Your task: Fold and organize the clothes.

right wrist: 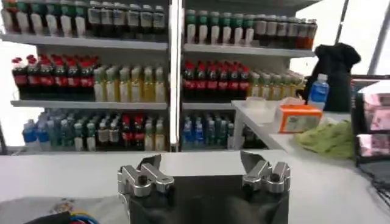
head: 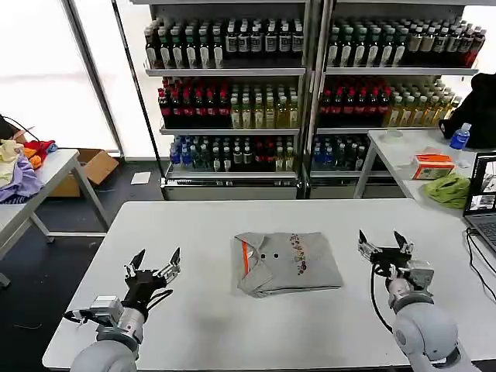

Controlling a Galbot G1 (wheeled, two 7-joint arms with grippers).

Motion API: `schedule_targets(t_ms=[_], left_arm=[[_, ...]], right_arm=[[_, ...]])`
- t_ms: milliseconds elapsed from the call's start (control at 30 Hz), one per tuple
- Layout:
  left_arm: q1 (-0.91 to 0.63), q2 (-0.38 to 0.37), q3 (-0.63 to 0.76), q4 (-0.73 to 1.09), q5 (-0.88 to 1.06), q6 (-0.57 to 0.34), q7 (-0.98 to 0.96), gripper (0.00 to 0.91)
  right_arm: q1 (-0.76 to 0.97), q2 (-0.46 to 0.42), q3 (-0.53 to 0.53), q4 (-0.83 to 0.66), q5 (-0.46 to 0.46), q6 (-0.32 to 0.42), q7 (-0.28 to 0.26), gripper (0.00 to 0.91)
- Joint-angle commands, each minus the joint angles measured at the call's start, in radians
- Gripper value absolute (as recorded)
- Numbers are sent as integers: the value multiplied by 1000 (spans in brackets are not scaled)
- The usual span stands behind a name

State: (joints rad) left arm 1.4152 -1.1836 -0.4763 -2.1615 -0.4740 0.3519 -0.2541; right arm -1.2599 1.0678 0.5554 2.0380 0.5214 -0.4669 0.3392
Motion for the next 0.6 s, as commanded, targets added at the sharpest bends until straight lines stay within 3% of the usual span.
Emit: schedule_targets(t_ms=[33, 600], left_arm=[[6, -3, -32, 26, 66, -25, 10, 907], [22, 4, -76, 31, 70, -15, 82, 907]], right_arm=[[-114, -5, 112, 26, -51, 41, 2, 907], [-153, -5, 105, 41, -58, 39, 5, 907]])
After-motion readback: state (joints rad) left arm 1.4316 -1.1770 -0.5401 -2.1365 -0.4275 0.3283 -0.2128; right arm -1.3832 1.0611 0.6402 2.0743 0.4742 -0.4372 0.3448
